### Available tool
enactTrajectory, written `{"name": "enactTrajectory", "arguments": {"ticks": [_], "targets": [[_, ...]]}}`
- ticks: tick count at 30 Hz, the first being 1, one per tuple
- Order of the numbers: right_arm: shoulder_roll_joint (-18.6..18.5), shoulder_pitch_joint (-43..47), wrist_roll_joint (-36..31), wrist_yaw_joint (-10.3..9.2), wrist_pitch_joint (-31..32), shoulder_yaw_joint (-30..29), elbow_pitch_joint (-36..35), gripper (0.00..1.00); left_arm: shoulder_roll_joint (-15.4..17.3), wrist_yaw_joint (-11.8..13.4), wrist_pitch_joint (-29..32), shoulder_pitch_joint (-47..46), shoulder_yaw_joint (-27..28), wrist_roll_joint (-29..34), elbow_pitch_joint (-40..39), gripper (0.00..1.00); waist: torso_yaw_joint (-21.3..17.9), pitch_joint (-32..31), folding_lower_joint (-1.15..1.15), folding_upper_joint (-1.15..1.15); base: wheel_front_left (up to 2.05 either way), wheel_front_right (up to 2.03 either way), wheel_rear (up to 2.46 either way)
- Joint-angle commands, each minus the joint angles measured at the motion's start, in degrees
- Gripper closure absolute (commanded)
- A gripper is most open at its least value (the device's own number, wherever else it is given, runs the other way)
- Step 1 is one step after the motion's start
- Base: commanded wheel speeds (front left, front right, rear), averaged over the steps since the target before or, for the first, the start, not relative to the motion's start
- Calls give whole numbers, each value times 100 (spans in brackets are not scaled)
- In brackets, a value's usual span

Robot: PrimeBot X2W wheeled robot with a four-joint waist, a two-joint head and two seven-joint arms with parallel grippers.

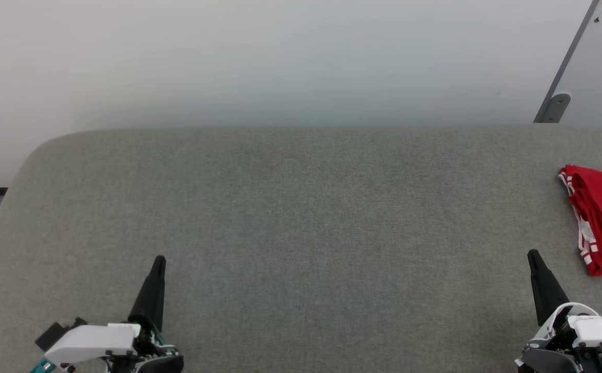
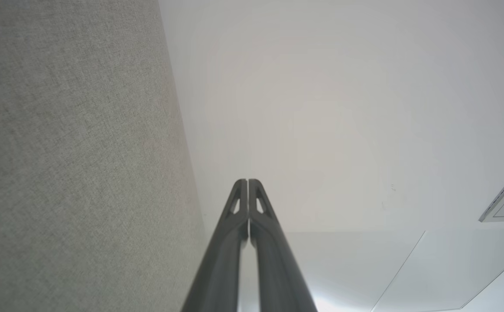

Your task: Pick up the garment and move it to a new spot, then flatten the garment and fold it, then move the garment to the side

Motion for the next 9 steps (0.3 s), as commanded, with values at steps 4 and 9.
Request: {"name": "enactTrajectory", "arguments": {"ticks": [4, 9], "targets": [[18, -11, 26, -8, 10, 5, -14, 100, 4, -19, 10, -57, 11, -19, -10, 100, 0, 0, 0, 0, 0, 0, 0], [18, -11, 26, -8, 9, 5, -14, 100, 4, -19, 10, -57, 12, -19, -10, 100, 0, 0, 0, 0, 0, 0, 0]]}}
